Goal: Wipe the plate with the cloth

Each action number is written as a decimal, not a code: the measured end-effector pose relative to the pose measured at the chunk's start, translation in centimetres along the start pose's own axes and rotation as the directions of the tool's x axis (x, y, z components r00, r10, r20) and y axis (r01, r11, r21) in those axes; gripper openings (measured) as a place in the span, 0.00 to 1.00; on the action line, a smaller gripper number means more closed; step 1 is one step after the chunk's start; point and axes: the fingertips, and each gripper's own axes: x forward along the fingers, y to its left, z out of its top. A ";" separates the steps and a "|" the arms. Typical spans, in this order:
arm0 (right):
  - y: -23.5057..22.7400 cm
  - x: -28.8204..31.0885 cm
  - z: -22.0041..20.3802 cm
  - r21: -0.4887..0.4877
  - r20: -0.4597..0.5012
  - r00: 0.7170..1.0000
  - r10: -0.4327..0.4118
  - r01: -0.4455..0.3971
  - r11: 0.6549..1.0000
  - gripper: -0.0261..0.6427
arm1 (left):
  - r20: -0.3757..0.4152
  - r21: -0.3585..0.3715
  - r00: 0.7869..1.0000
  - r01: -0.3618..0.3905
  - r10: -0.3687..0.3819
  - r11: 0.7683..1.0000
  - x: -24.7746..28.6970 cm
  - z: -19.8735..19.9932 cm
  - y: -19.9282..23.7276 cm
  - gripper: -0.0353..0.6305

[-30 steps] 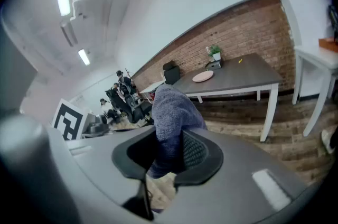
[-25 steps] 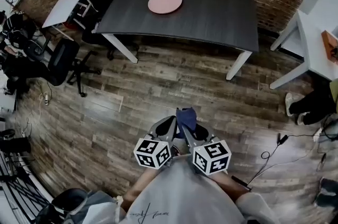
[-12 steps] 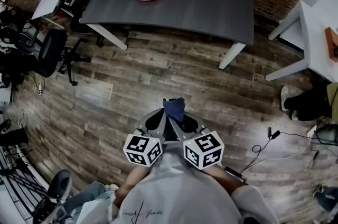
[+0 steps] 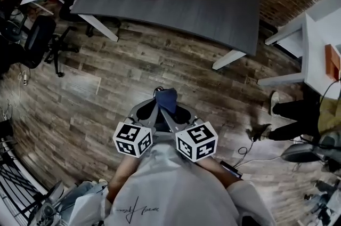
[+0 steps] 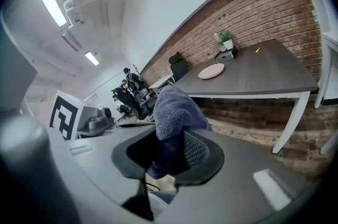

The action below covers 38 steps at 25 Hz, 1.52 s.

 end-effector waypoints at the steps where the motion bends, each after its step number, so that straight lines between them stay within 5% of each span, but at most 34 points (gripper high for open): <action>1: -0.1 0.8 0.7 -0.010 -0.005 1.000 -0.005 0.005 1.000 0.18 | -0.005 0.005 1.000 0.016 -0.016 1.000 0.4 0.7 0.7 0.06; 21: 0.9 17.1 12.9 -0.134 -0.109 0.994 0.011 -0.026 0.991 0.19 | -0.009 0.047 0.991 0.135 -0.134 0.990 5.0 12.3 16.4 0.06; 38: -4.8 20.7 15.7 -0.052 -0.128 0.991 -0.022 0.016 0.998 0.19 | -0.100 0.002 0.980 0.170 -0.169 0.985 11.9 14.1 19.0 0.06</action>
